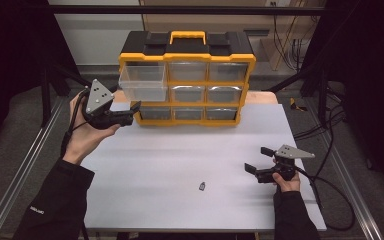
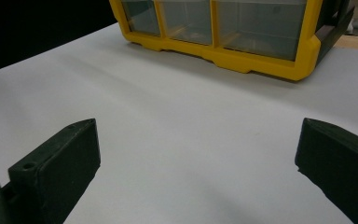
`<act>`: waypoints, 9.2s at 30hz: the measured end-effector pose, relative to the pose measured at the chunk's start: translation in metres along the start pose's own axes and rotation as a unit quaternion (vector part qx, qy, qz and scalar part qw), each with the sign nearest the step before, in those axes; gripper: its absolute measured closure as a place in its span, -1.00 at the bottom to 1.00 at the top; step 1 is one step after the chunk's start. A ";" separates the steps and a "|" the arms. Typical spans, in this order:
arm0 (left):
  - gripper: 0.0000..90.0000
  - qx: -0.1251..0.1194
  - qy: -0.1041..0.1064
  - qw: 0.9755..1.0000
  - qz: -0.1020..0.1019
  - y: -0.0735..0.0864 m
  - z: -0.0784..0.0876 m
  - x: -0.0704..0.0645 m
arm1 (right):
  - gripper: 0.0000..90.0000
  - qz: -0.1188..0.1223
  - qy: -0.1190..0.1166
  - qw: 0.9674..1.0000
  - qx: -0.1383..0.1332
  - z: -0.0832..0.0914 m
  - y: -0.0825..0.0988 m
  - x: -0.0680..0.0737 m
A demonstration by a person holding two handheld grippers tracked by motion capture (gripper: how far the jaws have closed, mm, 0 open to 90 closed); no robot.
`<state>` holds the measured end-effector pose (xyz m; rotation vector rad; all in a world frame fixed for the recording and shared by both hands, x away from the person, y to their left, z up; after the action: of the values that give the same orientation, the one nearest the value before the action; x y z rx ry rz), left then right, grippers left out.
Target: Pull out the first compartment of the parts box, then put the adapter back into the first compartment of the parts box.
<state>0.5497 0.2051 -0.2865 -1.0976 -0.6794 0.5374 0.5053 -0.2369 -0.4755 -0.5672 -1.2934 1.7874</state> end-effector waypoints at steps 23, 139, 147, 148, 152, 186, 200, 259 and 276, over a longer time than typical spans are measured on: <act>-0.83 -0.023 0.067 0.996 0.056 0.052 0.002 -0.031 | -0.99 0.000 -0.001 1.000 0.001 0.000 0.000 0.000; -0.89 0.079 0.205 0.972 0.083 0.116 -0.073 -0.169 | -0.99 0.010 -0.005 1.000 0.013 -0.002 0.003 0.002; -0.89 0.078 0.215 0.970 0.081 0.108 -0.080 -0.182 | -0.99 0.009 -0.005 1.000 0.011 -0.002 0.003 0.002; -0.89 0.079 0.216 0.970 0.080 0.107 -0.081 -0.183 | -0.99 0.009 -0.005 1.000 0.011 -0.002 0.003 0.002; -0.89 0.082 0.221 0.968 0.081 0.107 -0.085 -0.189 | -0.99 0.008 -0.005 1.000 0.011 -0.002 0.003 0.002; -0.74 0.140 0.242 0.955 0.094 0.131 -0.113 -0.221 | -0.99 0.007 -0.006 1.000 0.008 -0.001 0.002 0.001; -0.50 0.170 0.243 0.949 0.107 0.142 -0.116 -0.231 | -0.99 0.007 -0.006 1.000 0.007 -0.001 0.002 0.001; 0.59 0.211 0.226 0.943 0.119 0.148 -0.117 -0.239 | -0.99 0.007 -0.006 1.000 0.006 0.000 0.001 0.001; 0.68 0.210 0.229 0.943 0.120 0.149 -0.117 -0.238 | -0.99 0.007 -0.006 1.000 0.005 0.000 0.001 0.001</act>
<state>0.4635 0.0225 -0.5134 -0.8574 -0.0155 0.5754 0.5045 -0.2356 -0.4764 -0.5613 -1.2901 1.8100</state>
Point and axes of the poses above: each handheld gripper's, and its own axes: z roughly backward along the jaws, y roughly out of its underside, x roughly to its left, the point moved 5 cm from there along -z, roughly forward along the jaws, and after that the axes turned 11 degrees about y, right-handed, at the moved point
